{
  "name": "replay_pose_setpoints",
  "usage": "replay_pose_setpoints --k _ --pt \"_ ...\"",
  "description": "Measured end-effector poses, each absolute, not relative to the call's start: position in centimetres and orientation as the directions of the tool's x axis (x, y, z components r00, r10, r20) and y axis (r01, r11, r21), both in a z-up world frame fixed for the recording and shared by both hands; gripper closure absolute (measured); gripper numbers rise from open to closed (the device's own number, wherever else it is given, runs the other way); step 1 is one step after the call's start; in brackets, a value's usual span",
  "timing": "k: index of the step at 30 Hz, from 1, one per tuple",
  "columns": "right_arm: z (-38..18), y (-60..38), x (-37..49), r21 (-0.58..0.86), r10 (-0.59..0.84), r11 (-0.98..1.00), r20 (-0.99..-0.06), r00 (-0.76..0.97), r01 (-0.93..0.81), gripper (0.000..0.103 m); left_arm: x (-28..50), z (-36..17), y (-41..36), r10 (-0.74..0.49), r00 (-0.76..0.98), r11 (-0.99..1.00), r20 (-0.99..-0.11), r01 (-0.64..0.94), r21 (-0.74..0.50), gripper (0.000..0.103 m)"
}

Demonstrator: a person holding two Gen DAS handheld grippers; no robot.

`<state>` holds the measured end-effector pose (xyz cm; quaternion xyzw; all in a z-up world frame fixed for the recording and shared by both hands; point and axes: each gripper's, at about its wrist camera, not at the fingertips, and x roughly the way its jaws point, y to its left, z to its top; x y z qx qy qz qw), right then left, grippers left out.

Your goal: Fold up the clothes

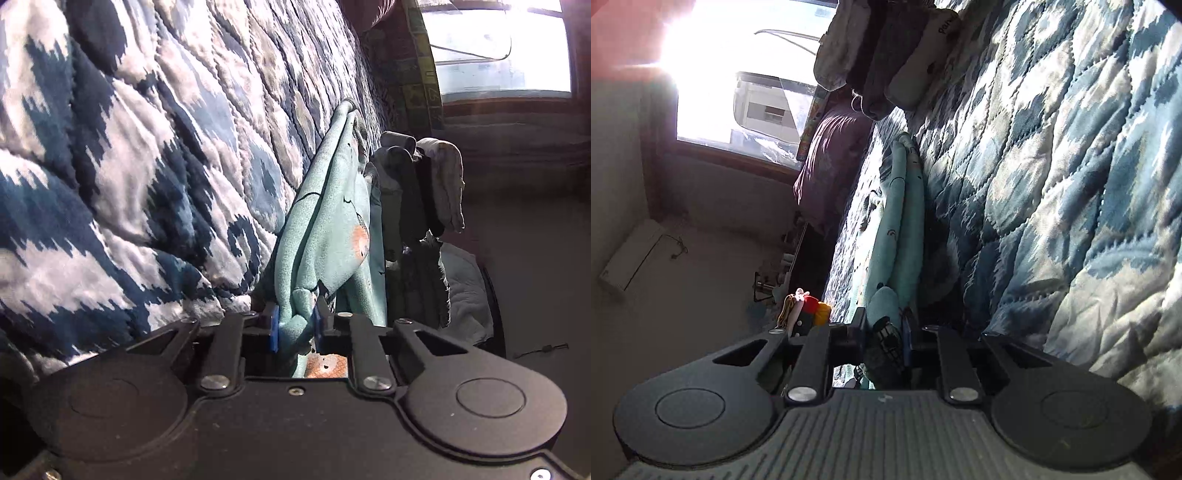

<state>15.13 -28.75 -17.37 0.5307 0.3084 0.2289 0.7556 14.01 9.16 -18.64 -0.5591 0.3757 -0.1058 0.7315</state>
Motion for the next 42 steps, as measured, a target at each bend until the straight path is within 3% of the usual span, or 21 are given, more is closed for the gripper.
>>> replay_pose_setpoints --k 3,7,8,10,12,13,15,18,19,23,27,30,37,42 --pt "-18.2 -28.9 14.8 0.93 0.661 0.366 -0.286 0.694 0.034 0.084 13.3 -18.8 9.2 -0.572 0.692 0.35 -0.441 -0.281 -0.894 0.088" --pt "-16.8 -29.5 12.7 0.924 0.665 0.382 -0.274 0.695 -0.002 0.084 11.8 -18.0 9.3 -0.579 0.677 0.369 -0.453 -0.278 -0.887 0.088" --pt "-16.9 -29.4 12.6 0.909 0.659 0.416 -0.306 0.687 0.005 0.084 11.9 -18.3 9.2 -0.587 0.666 0.382 -0.461 -0.275 -0.883 0.088" --pt "-17.4 -29.1 12.8 0.869 0.645 0.494 -0.387 0.658 0.027 0.081 12.2 -18.9 8.8 -0.604 0.637 0.412 -0.479 -0.265 -0.872 0.081" --pt "-16.9 -29.1 12.4 0.861 0.646 0.509 -0.387 0.658 0.006 0.074 12.4 -18.8 9.3 -0.634 0.622 0.399 -0.46 -0.246 -0.883 0.077" --pt "-16.3 -29.3 12.1 0.854 0.645 0.521 -0.381 0.663 -0.016 0.069 12.4 -18.0 9.5 -0.637 0.623 0.417 -0.454 -0.217 -0.883 0.064" --pt "-14.4 -29.7 10.8 0.806 0.613 0.585 -0.369 0.699 -0.088 0.064 12.0 -15.9 9.9 -0.615 0.633 0.513 -0.469 -0.13 -0.848 0.052" --pt "-12.5 -29.4 9.2 0.658 0.556 0.725 -0.384 0.737 -0.204 0.064 11.3 -12.9 10.2 -0.575 0.653 0.662 -0.492 0.018 -0.749 0.05" --pt "-12.2 -28.7 8.7 0.567 0.529 0.786 -0.408 0.744 -0.248 0.064 11.1 -12.0 10.1 -0.562 0.657 0.707 -0.502 0.066 -0.704 0.048" --pt "-10.8 -25.9 6.7 0.135 0.405 0.911 -0.466 0.787 -0.389 0.064 8.5 -8.3 7.8 -0.468 0.714 0.882 -0.52 0.345 -0.32 0.036" --pt "-11.7 -22.7 5.1 -0.21 0.314 0.859 -0.502 0.805 -0.467 0.062 5.7 -8.6 5.4 -0.397 0.757 0.866 -0.519 0.496 0.062 0.035" --pt "-13.1 -20.2 3.9 -0.42 0.25 0.768 -0.498 0.831 -0.483 0.052 5.0 -10.4 3.7 -0.342 0.77 0.786 -0.539 0.549 0.284 0.035" --pt "-15.0 -18.4 3.3 -0.657 0.214 0.6 -0.418 0.883 -0.456 0.044 3.8 -16.5 0.0 -0.226 0.827 0.418 -0.515 0.56 0.715 0.035" --pt "-15.6 -17.9 3.4 -0.753 0.207 0.518 -0.348 0.914 -0.405 0.045 3.7 -18.2 -0.6 -0.247 0.882 0.363 -0.401 0.469 0.805 0.033"
